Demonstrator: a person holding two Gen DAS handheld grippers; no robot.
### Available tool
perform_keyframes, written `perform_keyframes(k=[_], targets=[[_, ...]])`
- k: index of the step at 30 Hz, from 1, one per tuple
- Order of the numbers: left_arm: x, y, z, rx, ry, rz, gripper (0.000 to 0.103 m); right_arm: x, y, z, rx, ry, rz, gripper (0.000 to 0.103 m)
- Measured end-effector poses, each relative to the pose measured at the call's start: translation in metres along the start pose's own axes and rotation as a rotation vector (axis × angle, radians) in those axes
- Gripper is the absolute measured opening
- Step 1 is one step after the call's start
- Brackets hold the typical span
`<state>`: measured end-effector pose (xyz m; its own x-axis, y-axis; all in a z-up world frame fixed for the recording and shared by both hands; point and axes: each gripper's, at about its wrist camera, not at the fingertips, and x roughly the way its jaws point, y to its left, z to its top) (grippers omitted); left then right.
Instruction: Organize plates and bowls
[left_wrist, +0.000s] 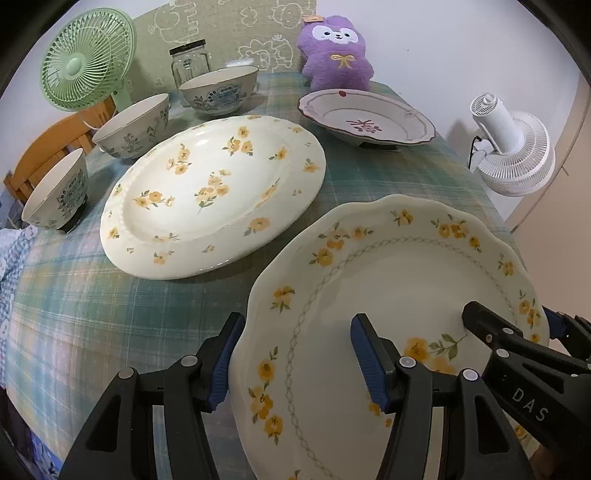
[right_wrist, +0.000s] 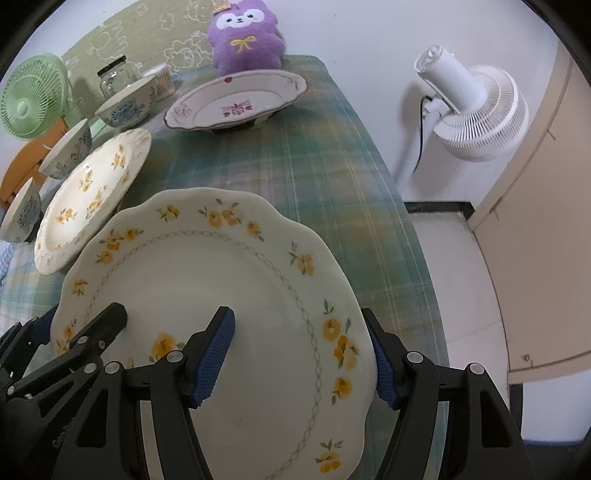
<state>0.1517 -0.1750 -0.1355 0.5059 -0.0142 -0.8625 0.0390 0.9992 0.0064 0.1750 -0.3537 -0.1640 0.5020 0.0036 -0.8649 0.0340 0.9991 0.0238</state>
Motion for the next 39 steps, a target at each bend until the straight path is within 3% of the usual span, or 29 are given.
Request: perform_keyframes(k=[13, 19, 32, 39], targets=[[0.001, -0.002, 0.000, 0.000, 0.025, -0.018, 0.074, -0.001, -0.001, 0.000, -0.010, 0.019, 0.014, 0.072], [-0.013, 0.004, 0.002, -0.003, -0.008, -0.012, 0.081, -0.010, -0.002, 0.001, 0.017, 0.036, 0.036, 0.074], [-0.044, 0.019, 0.016, 0.019, -0.051, -0.062, 0.087, -0.059, 0.010, 0.010, 0.010, -0.067, -0.019, 0.077], [-0.067, 0.038, 0.025, 0.007, -0.084, -0.057, 0.087, -0.079, 0.024, 0.018, 0.015, -0.106, -0.003, 0.085]])
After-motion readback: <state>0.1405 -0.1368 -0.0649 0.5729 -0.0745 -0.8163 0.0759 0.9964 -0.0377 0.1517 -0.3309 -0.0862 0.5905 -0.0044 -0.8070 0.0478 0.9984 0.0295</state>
